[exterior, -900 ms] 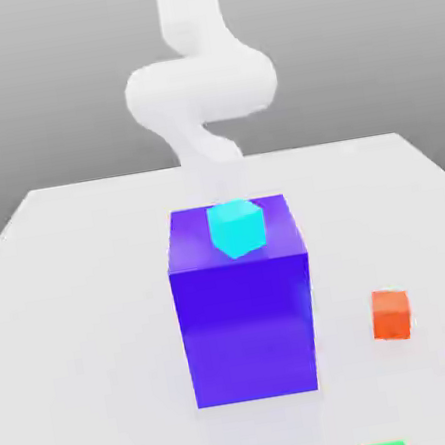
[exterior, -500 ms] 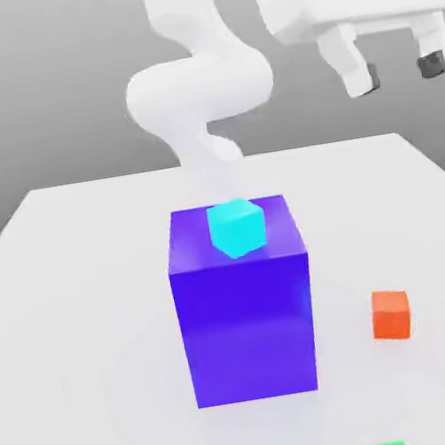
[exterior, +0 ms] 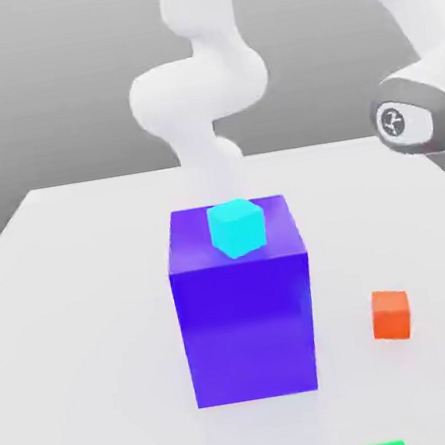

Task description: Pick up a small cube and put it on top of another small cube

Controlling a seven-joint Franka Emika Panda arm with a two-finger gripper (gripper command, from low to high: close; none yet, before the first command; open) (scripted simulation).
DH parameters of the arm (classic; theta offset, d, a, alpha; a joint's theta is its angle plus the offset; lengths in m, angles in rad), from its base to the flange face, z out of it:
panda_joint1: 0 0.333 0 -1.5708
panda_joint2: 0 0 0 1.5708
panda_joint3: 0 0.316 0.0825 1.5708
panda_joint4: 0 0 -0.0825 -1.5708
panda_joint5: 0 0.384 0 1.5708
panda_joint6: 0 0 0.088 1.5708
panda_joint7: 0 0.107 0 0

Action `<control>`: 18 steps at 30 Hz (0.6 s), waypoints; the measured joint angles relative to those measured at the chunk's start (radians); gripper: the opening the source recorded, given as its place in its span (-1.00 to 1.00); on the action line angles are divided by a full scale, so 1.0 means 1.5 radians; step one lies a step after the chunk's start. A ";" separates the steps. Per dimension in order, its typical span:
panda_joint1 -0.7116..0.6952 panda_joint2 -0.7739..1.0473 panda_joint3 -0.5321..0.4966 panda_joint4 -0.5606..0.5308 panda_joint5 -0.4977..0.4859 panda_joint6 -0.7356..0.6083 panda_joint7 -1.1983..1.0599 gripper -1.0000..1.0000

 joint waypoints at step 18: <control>-0.014 0.012 -0.018 0.017 0.002 -0.017 -0.013 -1.00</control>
